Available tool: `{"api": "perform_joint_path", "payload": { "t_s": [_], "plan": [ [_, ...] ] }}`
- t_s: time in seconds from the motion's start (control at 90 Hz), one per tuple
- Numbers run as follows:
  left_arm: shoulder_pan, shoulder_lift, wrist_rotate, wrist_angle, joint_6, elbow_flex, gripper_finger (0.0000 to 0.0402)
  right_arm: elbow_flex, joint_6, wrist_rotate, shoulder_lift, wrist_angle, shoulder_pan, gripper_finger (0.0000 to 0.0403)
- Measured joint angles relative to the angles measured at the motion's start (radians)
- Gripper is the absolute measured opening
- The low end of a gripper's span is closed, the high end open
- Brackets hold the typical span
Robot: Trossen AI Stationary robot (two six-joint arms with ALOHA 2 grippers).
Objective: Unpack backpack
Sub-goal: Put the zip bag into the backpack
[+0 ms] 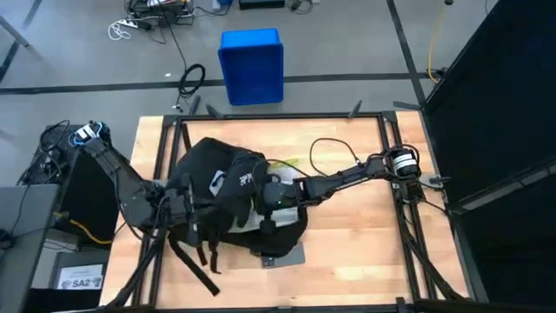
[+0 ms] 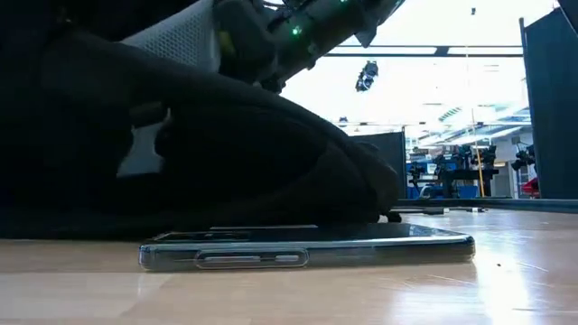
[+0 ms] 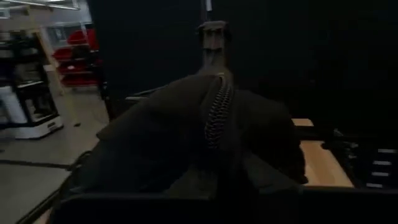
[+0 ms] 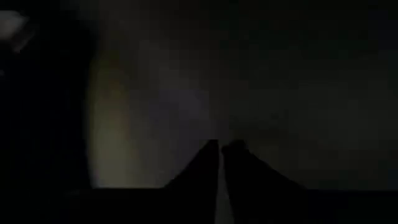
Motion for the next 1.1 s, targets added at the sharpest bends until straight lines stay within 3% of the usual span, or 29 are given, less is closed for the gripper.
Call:
{"api": "perform_joint_path", "payload": {
  "t_s": [0.211,0.3,0.389,0.544,0.611,0.789,0.944,1.011,1.1],
  "plan": [
    [0.000,0.000,-0.047,-0.057,-0.004,0.000,0.0000,0.000,-0.057,-0.009,-0.070,-0.009,0.082,0.0001],
    [0.000,0.000,-0.057,-0.091,-0.031,0.000,0.0000,0.000,-0.075,0.054,-0.118,-0.046,0.117,0.0002],
    [0.000,0.000,-0.058,-0.116,-0.056,0.000,0.0000,0.000,-0.096,0.202,-0.178,-0.112,0.155,0.0005],
    [-0.001,0.000,-0.023,-0.146,-0.080,0.000,0.0000,0.001,-0.095,0.601,-0.251,-0.299,0.195,0.0006],
    [-0.001,0.000,-0.004,-0.153,-0.082,0.000,0.0000,0.001,-0.059,0.686,-0.255,-0.389,0.176,0.0003],
    [-0.001,0.000,0.016,-0.172,-0.108,0.000,0.0000,-0.002,0.115,0.687,-0.250,-0.630,0.046,0.0001],
    [-0.001,0.002,0.030,-0.195,-0.130,0.000,0.0000,-0.051,0.162,0.676,-0.250,-0.699,-0.123,0.0001],
    [-0.001,0.002,0.031,-0.204,-0.132,0.000,0.0000,-0.092,0.161,0.574,-0.251,-0.660,-0.198,0.0001],
    [-0.001,0.002,0.031,-0.217,-0.137,0.000,0.0000,-0.177,0.145,0.345,-0.250,-0.537,-0.273,0.0000]
  ]
}}
